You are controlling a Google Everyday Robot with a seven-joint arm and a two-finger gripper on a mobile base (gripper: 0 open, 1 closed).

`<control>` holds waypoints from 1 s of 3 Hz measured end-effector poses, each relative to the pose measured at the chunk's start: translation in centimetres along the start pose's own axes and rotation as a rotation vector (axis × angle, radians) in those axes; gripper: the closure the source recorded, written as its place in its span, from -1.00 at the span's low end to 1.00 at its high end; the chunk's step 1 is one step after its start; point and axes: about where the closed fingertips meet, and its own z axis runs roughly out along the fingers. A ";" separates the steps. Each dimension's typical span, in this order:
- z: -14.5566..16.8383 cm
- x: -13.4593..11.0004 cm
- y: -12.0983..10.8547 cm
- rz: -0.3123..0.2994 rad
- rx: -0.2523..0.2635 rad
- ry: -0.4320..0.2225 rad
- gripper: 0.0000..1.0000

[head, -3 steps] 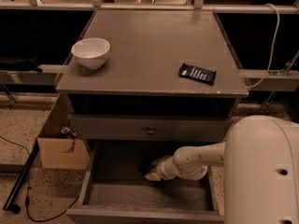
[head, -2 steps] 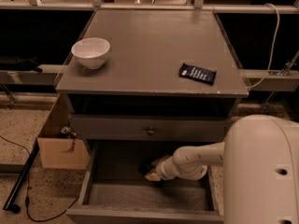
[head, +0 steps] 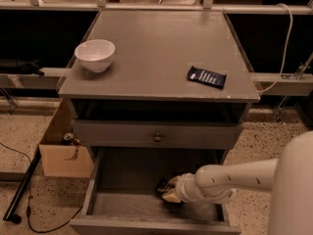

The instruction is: Pick rxbar chocolate from middle drawer and place on counter

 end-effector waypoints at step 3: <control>-10.9 -9.7 -3.5 -0.166 0.118 -0.055 1.00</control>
Offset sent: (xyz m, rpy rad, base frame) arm 0.0201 0.0108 0.1174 -0.0507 -0.1784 0.1038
